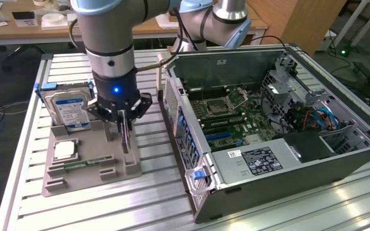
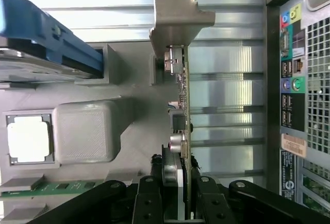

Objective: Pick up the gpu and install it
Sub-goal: 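Pick up the gpu and move the gpu toward the slot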

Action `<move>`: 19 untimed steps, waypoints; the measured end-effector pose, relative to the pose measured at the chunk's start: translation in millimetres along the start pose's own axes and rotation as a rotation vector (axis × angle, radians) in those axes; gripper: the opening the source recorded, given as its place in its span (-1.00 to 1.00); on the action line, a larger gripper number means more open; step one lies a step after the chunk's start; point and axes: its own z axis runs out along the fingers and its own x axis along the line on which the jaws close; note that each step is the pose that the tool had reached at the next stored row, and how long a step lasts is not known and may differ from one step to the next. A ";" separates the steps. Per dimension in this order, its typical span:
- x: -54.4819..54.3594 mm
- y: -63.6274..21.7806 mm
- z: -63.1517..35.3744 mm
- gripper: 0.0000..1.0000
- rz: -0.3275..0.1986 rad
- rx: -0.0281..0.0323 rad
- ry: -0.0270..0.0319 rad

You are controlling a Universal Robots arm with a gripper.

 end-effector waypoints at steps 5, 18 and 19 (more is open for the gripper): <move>-0.3 0.6 -22.3 -0.43 0.000 -0.0006 0.0001; -1.2 2.2 -81.1 -0.43 0.000 -0.0021 0.0001; -1.2 2.3 -85.6 -0.43 0.000 -0.0023 0.0001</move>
